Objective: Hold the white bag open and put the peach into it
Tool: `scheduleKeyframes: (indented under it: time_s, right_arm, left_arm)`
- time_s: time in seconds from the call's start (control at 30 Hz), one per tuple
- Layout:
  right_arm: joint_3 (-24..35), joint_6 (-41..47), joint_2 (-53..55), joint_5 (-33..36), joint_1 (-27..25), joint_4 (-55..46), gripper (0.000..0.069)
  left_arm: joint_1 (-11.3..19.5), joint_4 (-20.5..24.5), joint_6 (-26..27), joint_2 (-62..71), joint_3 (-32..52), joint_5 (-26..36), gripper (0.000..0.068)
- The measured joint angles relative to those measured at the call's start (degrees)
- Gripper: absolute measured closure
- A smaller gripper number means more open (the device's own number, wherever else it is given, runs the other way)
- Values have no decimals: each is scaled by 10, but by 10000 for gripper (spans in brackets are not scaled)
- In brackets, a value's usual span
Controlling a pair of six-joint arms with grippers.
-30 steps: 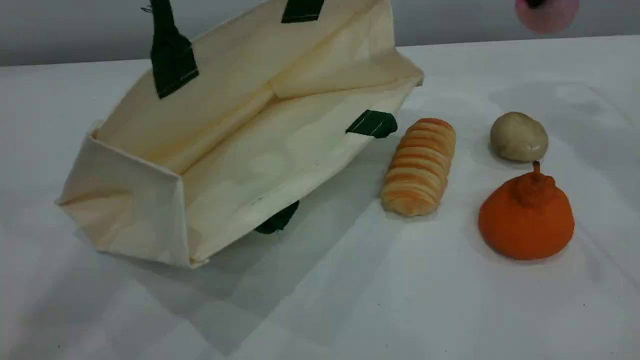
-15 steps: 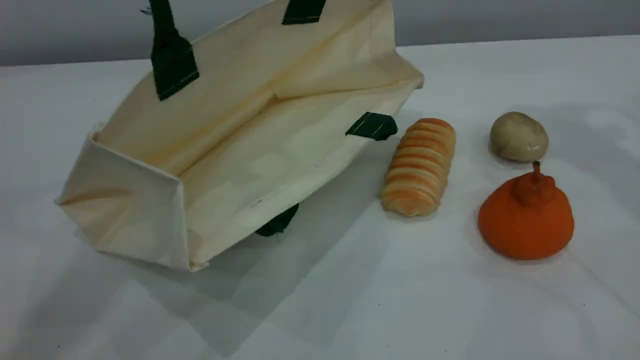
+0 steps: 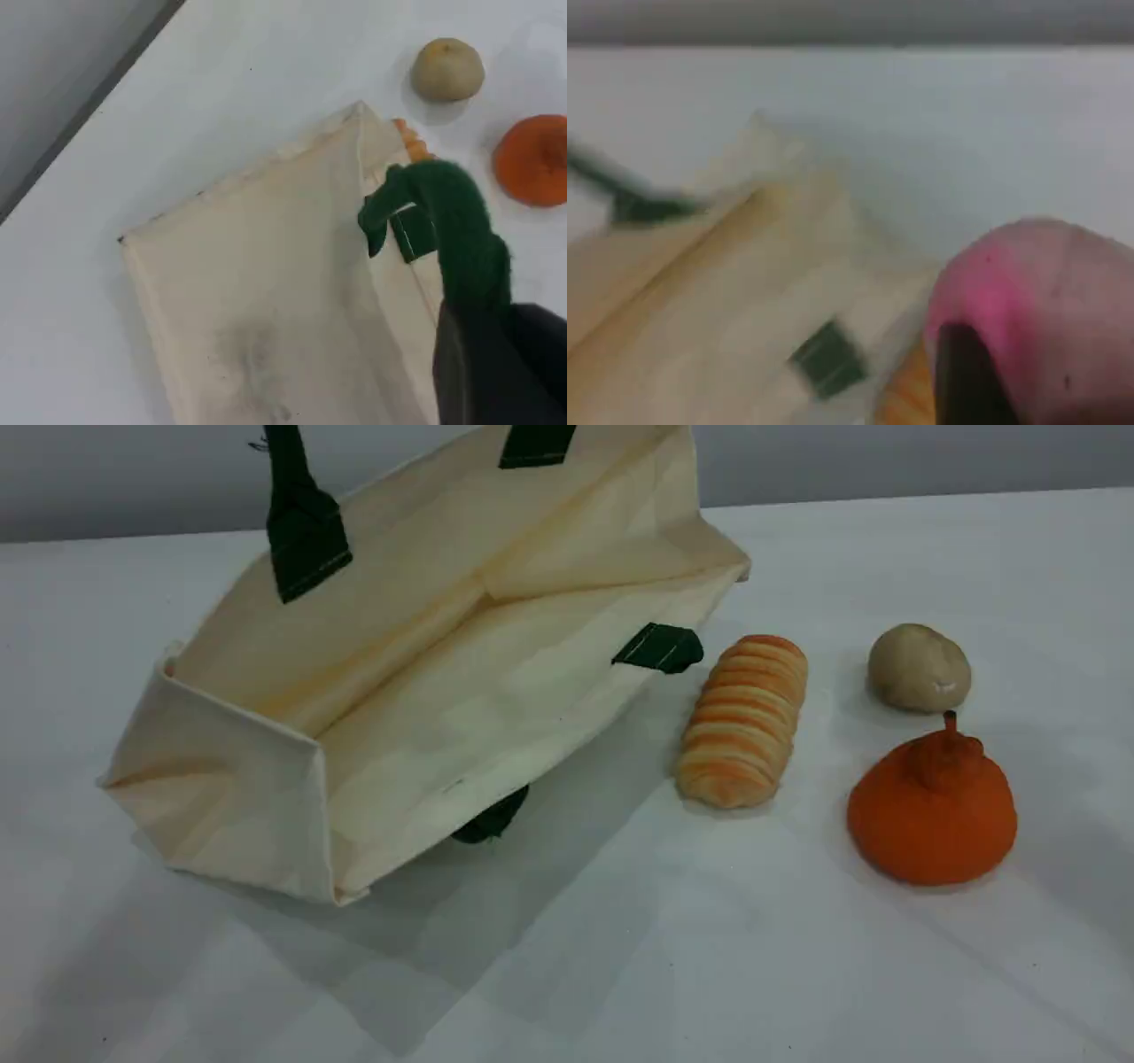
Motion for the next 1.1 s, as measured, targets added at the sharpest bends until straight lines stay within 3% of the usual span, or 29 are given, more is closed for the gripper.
scheduleKeyframes:
  time_s: [0.23, 0.37, 1.1]
  right_arm:
    - [4, -31, 17, -51, 124, 33, 359]
    - [4, -35, 27, -66, 166, 32, 359]
    - [24, -47, 27, -51, 172, 41, 359]
  left_arm:
    - [0, -1, 0, 0, 0, 0, 589]
    - [0, -1, 0, 0, 0, 0, 589]
    - [0, -2, 1, 0, 0, 0, 589]
